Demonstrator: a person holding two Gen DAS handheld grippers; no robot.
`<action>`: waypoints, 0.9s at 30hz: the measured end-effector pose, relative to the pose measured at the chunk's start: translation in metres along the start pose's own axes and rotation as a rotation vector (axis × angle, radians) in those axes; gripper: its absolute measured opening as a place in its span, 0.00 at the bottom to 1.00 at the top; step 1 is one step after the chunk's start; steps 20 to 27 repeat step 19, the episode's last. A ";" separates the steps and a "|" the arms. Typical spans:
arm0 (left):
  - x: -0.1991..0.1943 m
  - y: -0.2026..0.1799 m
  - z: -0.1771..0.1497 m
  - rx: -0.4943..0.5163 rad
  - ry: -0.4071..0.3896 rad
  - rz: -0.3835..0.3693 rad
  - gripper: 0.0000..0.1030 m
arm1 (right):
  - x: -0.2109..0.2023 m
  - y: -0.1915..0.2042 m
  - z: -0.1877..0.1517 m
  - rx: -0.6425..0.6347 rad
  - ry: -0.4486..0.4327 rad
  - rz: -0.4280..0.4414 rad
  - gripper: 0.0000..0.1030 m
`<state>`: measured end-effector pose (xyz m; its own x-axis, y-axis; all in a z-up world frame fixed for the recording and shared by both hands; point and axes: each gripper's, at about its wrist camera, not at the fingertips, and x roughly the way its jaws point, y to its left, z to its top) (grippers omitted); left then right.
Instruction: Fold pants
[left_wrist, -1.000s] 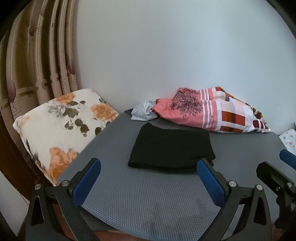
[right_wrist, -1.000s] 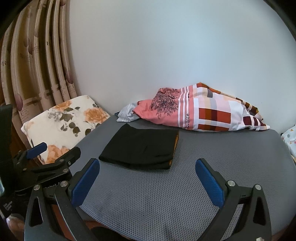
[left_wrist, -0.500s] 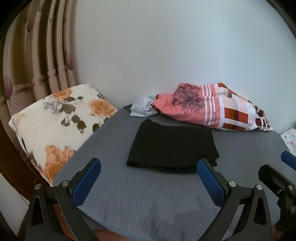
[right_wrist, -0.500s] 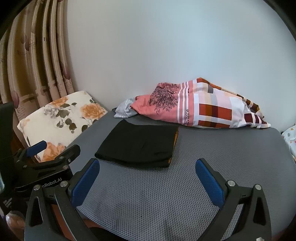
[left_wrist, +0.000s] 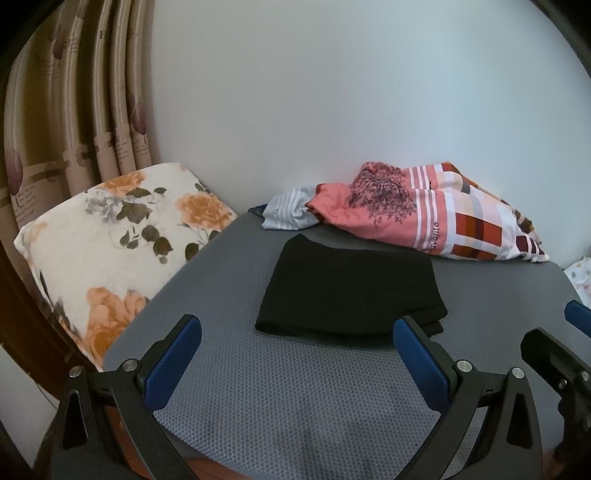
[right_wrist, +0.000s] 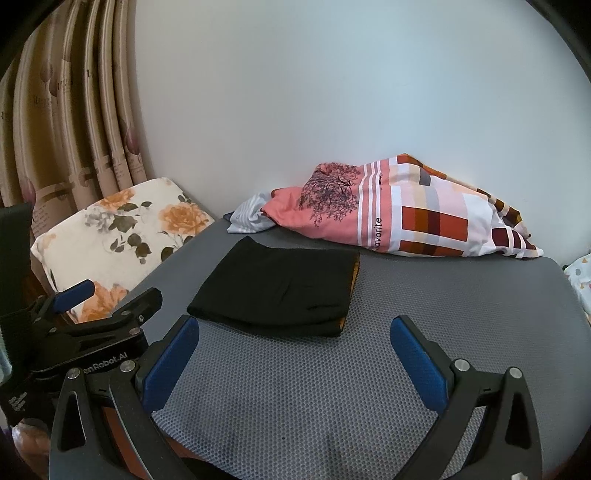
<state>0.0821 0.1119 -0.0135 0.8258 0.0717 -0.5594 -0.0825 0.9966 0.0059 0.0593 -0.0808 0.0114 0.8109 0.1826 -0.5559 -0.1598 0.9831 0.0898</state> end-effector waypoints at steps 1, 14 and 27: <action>0.002 0.000 0.000 0.001 0.003 -0.001 1.00 | 0.000 0.000 0.000 0.000 0.001 0.000 1.00; 0.022 -0.002 0.005 0.041 -0.057 -0.007 1.00 | 0.025 0.001 -0.002 -0.012 0.030 -0.002 1.00; 0.026 0.002 0.009 0.023 -0.042 -0.014 1.00 | 0.026 0.002 0.000 -0.015 0.017 -0.022 1.00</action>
